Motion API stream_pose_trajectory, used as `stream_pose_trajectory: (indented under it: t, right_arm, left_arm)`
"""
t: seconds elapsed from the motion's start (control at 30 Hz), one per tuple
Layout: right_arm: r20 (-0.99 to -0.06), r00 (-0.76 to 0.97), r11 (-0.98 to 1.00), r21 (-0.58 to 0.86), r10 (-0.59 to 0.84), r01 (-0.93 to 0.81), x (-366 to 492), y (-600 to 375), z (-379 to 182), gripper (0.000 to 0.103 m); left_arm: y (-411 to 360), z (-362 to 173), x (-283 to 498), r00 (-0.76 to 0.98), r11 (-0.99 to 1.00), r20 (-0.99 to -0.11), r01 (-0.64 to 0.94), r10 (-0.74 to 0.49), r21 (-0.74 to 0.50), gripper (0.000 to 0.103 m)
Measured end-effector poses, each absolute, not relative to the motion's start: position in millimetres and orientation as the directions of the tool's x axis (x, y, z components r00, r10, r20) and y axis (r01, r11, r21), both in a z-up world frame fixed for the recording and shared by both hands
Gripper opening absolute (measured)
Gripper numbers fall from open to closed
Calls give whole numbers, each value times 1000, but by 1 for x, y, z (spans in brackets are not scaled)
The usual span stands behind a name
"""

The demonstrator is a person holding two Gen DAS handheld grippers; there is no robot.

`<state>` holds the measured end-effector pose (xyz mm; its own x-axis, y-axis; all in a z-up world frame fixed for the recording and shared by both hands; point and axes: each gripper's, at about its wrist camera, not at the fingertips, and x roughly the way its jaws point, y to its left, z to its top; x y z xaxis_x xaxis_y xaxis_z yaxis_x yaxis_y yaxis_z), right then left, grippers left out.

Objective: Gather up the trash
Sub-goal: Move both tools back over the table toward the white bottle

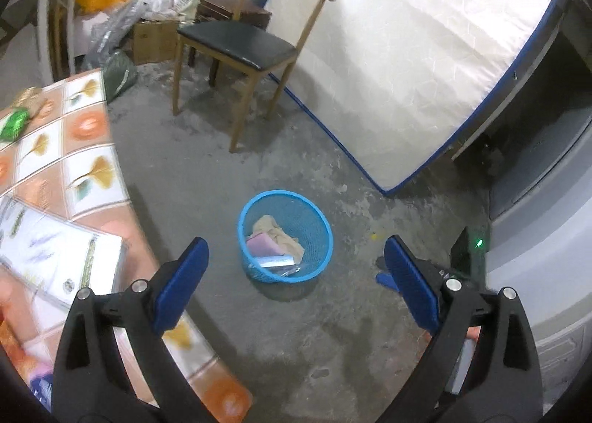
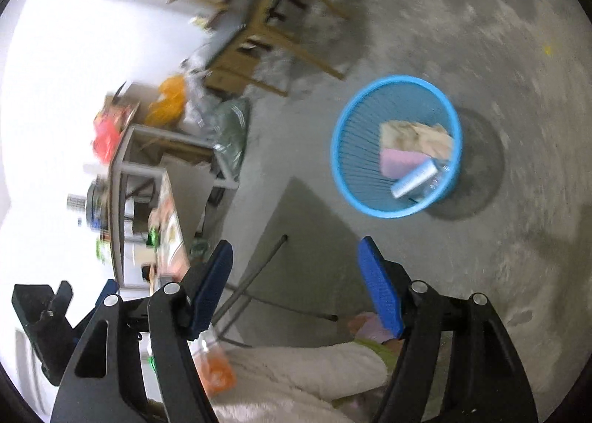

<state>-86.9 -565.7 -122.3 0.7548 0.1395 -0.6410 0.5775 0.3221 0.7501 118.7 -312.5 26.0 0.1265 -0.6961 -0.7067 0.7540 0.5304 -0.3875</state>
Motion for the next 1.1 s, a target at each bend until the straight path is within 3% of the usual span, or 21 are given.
stream_pose_trajectory:
  t: [0.3, 0.6, 0.9, 1.1]
  right_arm:
    - [-652, 735, 629, 653, 185, 422, -36, -484, -38, 75]
    - [-563, 735, 680, 708, 378, 192, 4, -414, 13, 75]
    - [-523, 652, 672, 740, 549, 28, 64, -342, 47, 75]
    - [-569, 547, 694, 719, 615, -32, 119, -281, 51, 75]
  left_arm:
    - [-187, 46, 126, 275, 637, -660, 658, -700, -402, 92]
    - [-72, 65, 140, 448, 749, -613, 513, -651, -420, 92]
    - [49, 65, 164, 592, 871, -643, 266, -486, -413, 92]
    - [110, 56, 176, 623, 885, -661, 118, -419, -450, 92]
